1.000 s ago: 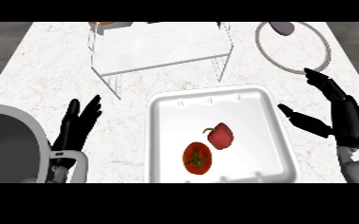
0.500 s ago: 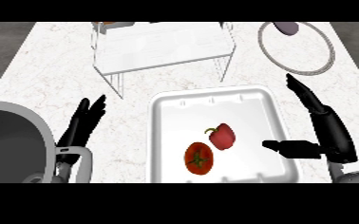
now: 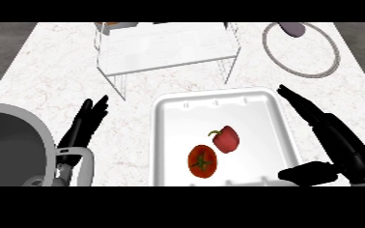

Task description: Pick the bell pepper from the tray and place it in the tiered shelf

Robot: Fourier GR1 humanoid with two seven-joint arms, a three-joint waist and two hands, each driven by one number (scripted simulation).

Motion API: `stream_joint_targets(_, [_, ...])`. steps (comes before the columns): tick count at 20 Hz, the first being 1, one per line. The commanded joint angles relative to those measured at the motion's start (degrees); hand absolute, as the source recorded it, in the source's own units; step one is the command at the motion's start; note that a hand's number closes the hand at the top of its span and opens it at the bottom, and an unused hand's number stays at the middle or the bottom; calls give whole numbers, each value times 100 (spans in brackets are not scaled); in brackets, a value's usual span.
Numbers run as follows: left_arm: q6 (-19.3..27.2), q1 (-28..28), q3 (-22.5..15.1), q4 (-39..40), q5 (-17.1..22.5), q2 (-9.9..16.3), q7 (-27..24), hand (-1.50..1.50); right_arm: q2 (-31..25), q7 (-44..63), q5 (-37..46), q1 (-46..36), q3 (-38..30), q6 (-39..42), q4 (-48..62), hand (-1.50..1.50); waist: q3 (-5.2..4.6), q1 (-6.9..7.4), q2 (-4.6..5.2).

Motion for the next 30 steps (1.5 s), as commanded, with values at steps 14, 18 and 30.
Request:
stream_joint_targets(14, [-73,123,81,7,-474,-400,-377,0,2471,5443,3430,-1910,2595,1726,1,-150,35,122,46])
stream_joint_targets(18, [121,192,124,-122,-645,-577,-264,0,3097,5812,3731,-1888,2714,1927,608,-150,40,101,39])
stream_joint_targets(30, [-306,322,543,220,-716,-613,-699,0,3408,5790,4646,-1527,2323,2293,839,-150,41,12,44])
